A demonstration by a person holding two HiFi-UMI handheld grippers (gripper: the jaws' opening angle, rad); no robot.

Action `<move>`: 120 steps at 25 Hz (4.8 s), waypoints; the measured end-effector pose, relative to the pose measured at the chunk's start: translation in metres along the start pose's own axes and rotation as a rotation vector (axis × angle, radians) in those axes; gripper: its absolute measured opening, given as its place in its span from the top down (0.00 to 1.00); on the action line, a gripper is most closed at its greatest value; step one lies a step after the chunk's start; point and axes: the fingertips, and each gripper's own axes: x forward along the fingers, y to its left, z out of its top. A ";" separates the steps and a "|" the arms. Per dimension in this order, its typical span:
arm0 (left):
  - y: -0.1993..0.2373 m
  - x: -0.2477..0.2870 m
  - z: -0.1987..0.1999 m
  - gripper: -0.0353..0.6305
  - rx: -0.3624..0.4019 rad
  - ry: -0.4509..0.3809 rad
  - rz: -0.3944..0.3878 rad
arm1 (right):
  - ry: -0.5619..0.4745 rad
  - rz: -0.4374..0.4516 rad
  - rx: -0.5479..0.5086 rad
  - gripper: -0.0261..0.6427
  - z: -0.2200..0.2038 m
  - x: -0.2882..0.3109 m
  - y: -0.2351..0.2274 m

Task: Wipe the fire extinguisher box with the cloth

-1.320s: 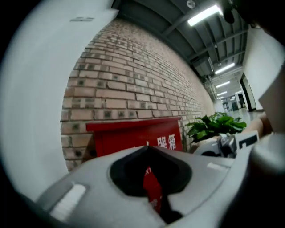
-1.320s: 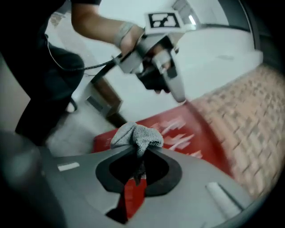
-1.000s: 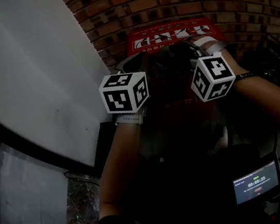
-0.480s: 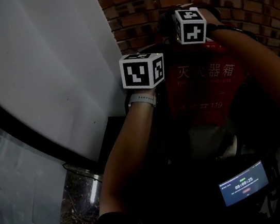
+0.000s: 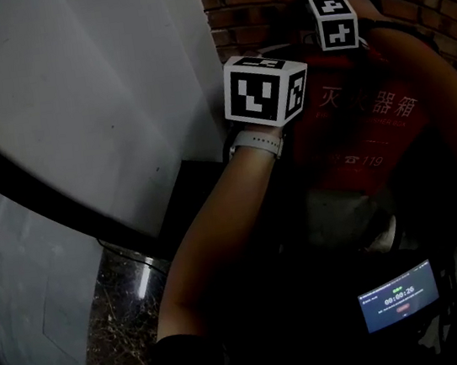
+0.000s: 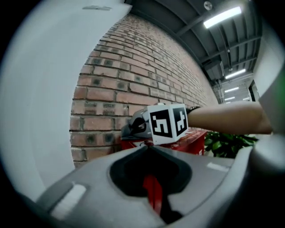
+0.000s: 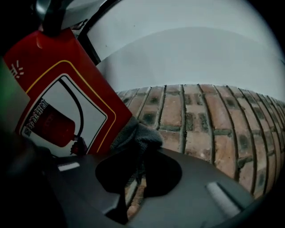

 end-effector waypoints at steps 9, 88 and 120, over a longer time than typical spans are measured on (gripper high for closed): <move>-0.001 0.006 0.000 0.94 -0.011 -0.003 -0.021 | -0.076 -0.001 -0.012 0.92 0.026 -0.032 0.012; -0.017 0.024 0.007 0.94 0.122 0.008 0.127 | -0.120 0.008 0.006 0.92 0.001 -0.105 0.057; -0.076 0.053 0.020 0.94 -0.005 -0.005 0.050 | -0.009 -0.040 0.175 0.91 -0.102 -0.124 0.027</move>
